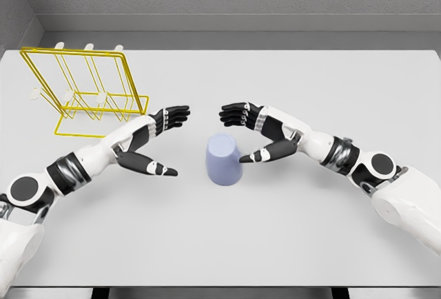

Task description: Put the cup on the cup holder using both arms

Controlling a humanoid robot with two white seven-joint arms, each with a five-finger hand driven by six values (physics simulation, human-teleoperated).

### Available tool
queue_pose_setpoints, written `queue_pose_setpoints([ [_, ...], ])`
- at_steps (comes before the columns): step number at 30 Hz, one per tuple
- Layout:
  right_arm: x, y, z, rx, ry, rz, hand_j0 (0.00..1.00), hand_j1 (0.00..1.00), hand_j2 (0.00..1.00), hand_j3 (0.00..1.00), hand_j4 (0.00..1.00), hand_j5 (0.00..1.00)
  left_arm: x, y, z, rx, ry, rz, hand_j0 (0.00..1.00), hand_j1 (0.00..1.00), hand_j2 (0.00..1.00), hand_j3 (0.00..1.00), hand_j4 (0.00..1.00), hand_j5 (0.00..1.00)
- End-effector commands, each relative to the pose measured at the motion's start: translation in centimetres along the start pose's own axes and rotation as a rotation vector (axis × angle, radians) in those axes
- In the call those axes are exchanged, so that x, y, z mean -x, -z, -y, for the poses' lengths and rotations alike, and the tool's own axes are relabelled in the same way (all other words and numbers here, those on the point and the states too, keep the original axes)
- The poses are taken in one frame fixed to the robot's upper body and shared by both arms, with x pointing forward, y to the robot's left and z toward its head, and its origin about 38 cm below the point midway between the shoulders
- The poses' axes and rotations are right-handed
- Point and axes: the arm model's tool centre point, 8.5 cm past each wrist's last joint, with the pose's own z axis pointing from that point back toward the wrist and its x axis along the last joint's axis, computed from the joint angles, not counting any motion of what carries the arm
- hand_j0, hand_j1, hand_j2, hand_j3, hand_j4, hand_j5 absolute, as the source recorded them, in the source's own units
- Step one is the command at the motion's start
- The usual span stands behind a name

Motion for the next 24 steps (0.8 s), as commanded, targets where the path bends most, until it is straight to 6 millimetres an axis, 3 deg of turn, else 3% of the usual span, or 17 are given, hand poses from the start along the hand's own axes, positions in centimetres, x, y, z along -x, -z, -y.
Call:
queue_pose_setpoints([
  [1, -0.1, -0.2, 0.1, -0.004, -0.013, -0.003, 1.0, 1.0, 1.0, 1.0, 1.0, 1.0, 0.3, 0.0, 0.1, 0.0, -0.018, -0.015, 1.0, 1.0, 1.0, 1.0, 1.0, 1.0],
  [3, -0.4, -0.3, 0.2, -0.007, -0.023, 0.0, 1.0, 1.0, 1.0, 1.0, 1.0, 1.0, 0.3, 0.0, 0.2, 0.0, -0.021, -0.014, 1.0, 1.0, 1.0, 1.0, 1.0, 1.0],
  [8, -2.3, -4.2, 2.7, 0.037, -0.141, 0.019, 1.0, 1.0, 1.0, 1.0, 1.0, 1.0, 0.6, 0.0, 0.6, 0.004, -0.028, -0.014, 1.0, 1.0, 1.0, 1.0, 1.0, 1.0],
  [14, -6.3, -8.7, 6.9, 0.089, -0.27, -0.056, 1.0, 1.0, 1.0, 1.0, 1.0, 1.0, 1.3, 2.7, 2.7, 0.002, -0.09, 0.031, 1.0, 1.0, 1.0, 1.0, 1.0, 1.0],
  [19, -6.8, -9.4, 7.4, 0.092, -0.298, -0.074, 1.0, 1.0, 1.0, 1.0, 1.0, 1.0, 1.8, 2.6, 2.9, -0.002, -0.096, 0.019, 1.0, 1.0, 1.0, 1.0, 1.0, 1.0],
  [21, -6.5, -9.8, 8.7, 0.04, -0.463, -0.207, 1.0, 1.0, 1.0, 1.0, 1.0, 1.0, 2.3, 2.7, 2.8, -0.012, -0.111, 0.014, 1.0, 1.0, 1.0, 1.0, 1.0, 1.0],
  [24, -8.9, -9.8, 12.4, 0.129, -0.913, -0.361, 1.0, 1.0, 1.0, 1.0, 1.0, 1.0, 2.7, 2.9, 2.7, -0.021, -0.126, 0.009, 1.0, 1.0, 1.0, 1.0, 1.0, 1.0],
])
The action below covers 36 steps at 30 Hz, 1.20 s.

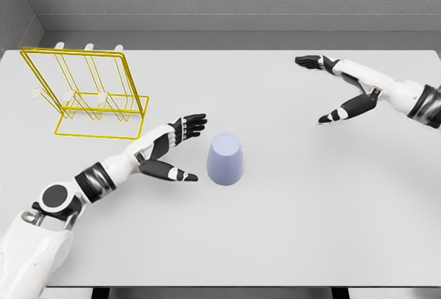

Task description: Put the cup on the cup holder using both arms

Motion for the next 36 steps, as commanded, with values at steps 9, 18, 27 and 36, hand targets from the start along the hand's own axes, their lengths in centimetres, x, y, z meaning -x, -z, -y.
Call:
queue_pose_setpoints([
  [9, 0.8, -0.5, 1.0, 0.022, -0.309, -0.107, 1.0, 1.0, 1.0, 1.0, 1.0, 1.0, 1.4, 0.5, 0.2, -0.018, -0.054, -0.009, 1.0, 1.0, 1.0, 1.0, 1.0, 1.0],
  [18, 1.2, -1.0, 1.1, 0.101, -0.296, -0.109, 1.0, 1.0, 1.0, 1.0, 1.0, 1.0, 1.3, 0.9, 0.5, -0.016, -0.061, 0.001, 1.0, 1.0, 1.0, 1.0, 1.0, 1.0],
  [27, 2.9, -2.7, 1.8, 0.152, -0.274, -0.172, 1.0, 1.0, 1.0, 1.0, 1.0, 1.0, 1.1, 1.5, 1.2, -0.003, -0.064, 0.017, 1.0, 1.0, 1.0, 1.0, 1.0, 1.0],
  [36, 3.2, -3.0, 2.2, 0.176, -0.268, -0.18, 1.0, 1.0, 1.0, 1.0, 1.0, 1.0, 1.2, 2.3, 2.2, 0.02, -0.08, 0.026, 1.0, 1.0, 1.0, 1.0, 1.0, 1.0],
])
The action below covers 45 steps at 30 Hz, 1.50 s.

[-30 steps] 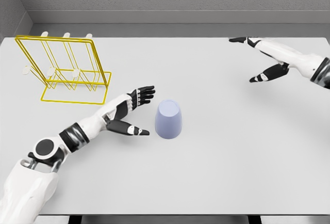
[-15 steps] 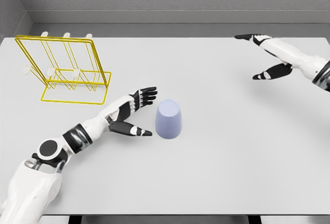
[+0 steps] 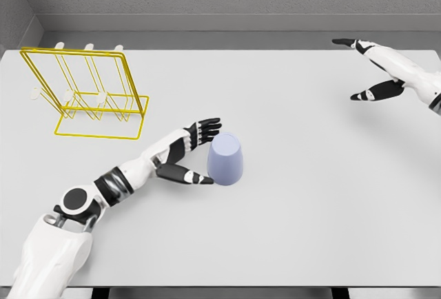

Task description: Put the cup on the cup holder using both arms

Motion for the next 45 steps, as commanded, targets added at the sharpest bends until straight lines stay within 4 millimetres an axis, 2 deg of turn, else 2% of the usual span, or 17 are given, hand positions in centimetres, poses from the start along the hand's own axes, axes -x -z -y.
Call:
queue_pose_setpoints([
  [1, 0.0, 0.0, 0.2, 0.008, 0.004, 0.0, 1.0, 1.0, 1.0, 1.0, 1.0, 1.0, 0.0, 0.1, 0.2, 0.003, -0.007, 0.005, 1.0, 1.0, 1.0, 1.0, 1.0, 1.0],
  [8, 0.1, -0.1, 0.1, 0.004, 0.006, -0.005, 1.0, 1.0, 1.0, 1.0, 1.0, 1.0, -0.1, 0.2, 0.4, 0.007, -0.009, 0.011, 1.0, 1.0, 1.0, 1.0, 1.0, 1.0],
  [10, 0.2, -0.2, 0.3, 0.007, 0.003, -0.007, 1.0, 1.0, 1.0, 1.0, 1.0, 1.0, -0.1, 0.6, 0.9, 0.026, -0.005, 0.015, 1.0, 1.0, 1.0, 1.0, 1.0, 1.0],
  [21, -0.4, 0.8, -0.4, 0.002, 0.015, 0.015, 1.0, 1.0, 1.0, 1.0, 1.0, 1.0, -0.2, 1.3, 1.6, 0.031, -0.017, 0.038, 1.0, 1.0, 1.0, 1.0, 1.0, 1.0],
  [39, -0.3, 0.7, -0.4, 0.0, 0.014, 0.012, 1.0, 1.0, 1.0, 1.0, 1.0, 1.0, -0.5, 2.3, 2.2, 0.037, -0.003, 0.046, 1.0, 1.0, 1.0, 1.0, 1.0, 1.0],
  [44, -0.2, 0.8, -0.5, 0.0, 0.016, 0.011, 1.0, 1.0, 1.0, 1.0, 1.0, 1.0, -0.4, 2.8, 2.9, 0.052, -0.012, 0.049, 1.0, 1.0, 1.0, 1.0, 1.0, 1.0],
  [45, -0.2, 0.7, -0.4, 0.0, 0.016, 0.008, 1.0, 1.0, 1.0, 1.0, 1.0, 1.0, -0.4, 2.8, 2.9, 0.052, -0.013, 0.05, 0.95, 0.95, 0.95, 0.95, 0.95, 0.95],
])
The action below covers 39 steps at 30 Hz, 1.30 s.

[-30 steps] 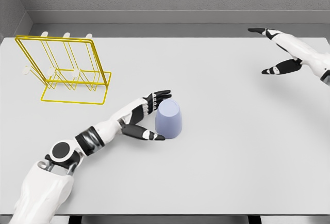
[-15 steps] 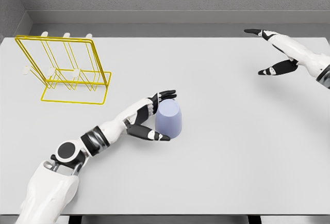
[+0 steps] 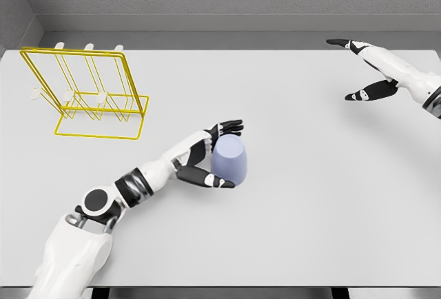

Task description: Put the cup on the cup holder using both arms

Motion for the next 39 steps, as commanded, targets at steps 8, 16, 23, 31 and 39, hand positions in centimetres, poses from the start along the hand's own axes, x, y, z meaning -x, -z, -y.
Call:
queue_pose_setpoints([
  [8, 0.0, 0.0, 0.1, 0.005, 0.003, -0.001, 1.0, 1.0, 1.0, 1.0, 1.0, 1.0, -0.4, 0.3, 0.1, 0.004, -0.009, 0.017, 0.32, 0.32, 0.32, 0.32, 0.32, 0.32],
  [16, 0.1, -0.1, 0.1, 0.003, 0.003, -0.003, 1.0, 1.0, 1.0, 1.0, 1.0, 1.0, -1.3, 0.2, 0.5, 0.013, 0.002, 0.041, 0.29, 0.29, 0.29, 0.29, 0.29, 0.29],
  [23, 0.0, -0.1, 0.2, 0.006, 0.002, -0.002, 1.0, 1.0, 1.0, 1.0, 1.0, 1.0, -2.1, 0.2, 0.4, 0.011, 0.01, 0.062, 0.28, 0.28, 0.28, 0.28, 0.28, 0.28],
  [31, 0.1, -0.1, 0.3, 0.006, 0.001, -0.003, 1.0, 1.0, 1.0, 1.0, 1.0, 1.0, -7.6, -4.1, -2.0, -0.013, 0.066, 0.179, 0.28, 0.28, 0.28, 0.28, 0.28, 0.28],
  [39, 0.1, -0.1, 0.3, 0.006, 0.001, -0.003, 1.0, 1.0, 1.0, 1.0, 1.0, 1.0, -8.8, -11.5, -6.2, -0.126, 0.092, 0.183, 0.29, 0.29, 0.29, 0.29, 0.29, 0.29],
])
